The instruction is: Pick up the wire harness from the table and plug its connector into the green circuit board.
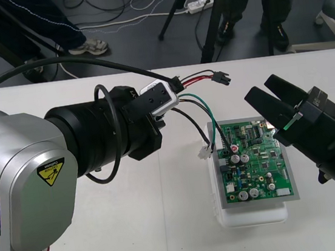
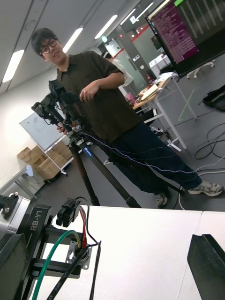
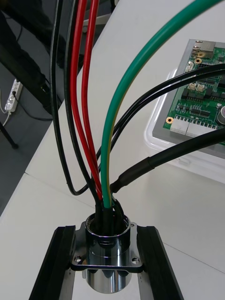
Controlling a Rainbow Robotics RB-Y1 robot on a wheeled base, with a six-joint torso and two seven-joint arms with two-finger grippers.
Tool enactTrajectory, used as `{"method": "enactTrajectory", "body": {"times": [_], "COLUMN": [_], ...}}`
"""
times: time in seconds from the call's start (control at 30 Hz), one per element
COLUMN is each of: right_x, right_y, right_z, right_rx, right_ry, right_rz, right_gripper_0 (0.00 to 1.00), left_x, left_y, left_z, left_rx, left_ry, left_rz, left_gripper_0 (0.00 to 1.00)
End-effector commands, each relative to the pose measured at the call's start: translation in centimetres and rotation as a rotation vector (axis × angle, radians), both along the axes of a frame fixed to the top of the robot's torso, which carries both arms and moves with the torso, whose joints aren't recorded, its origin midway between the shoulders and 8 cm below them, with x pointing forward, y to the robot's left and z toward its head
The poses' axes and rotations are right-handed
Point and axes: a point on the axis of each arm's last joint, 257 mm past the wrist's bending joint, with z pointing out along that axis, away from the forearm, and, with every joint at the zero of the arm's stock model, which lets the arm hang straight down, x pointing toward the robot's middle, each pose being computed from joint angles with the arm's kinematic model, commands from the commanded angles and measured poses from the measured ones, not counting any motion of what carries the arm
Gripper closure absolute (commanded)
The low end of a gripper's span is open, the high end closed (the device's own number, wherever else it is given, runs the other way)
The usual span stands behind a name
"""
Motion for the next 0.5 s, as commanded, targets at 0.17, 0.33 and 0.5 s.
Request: {"method": "enactTrajectory", "body": {"times": [0.17, 0.33, 0.5], "right_x": [-1.6, -2.0, -2.2], "right_y": [3.3, 3.8, 4.4], "right_z": [1.9, 2.3, 2.5], "right_rx": [0.066, 0.065, 0.053], "right_ry": [0.022, 0.021, 0.005], "right_rz": [0.011, 0.002, 0.010], "right_gripper_0": [0.00, 0.00, 0.00], "left_x": [-0.5, -0.5, -0.5], "left_y": [-0.4, -0.5, -0.5], "left_z": [0.7, 0.9, 0.9], "left_rx": [-0.033, -0.039, -0.039], "left_ry": [0.008, 0.004, 0.001], "left_rz": [0.017, 0.013, 0.014], "left_gripper_0": [1.00, 1.00, 1.00]}}
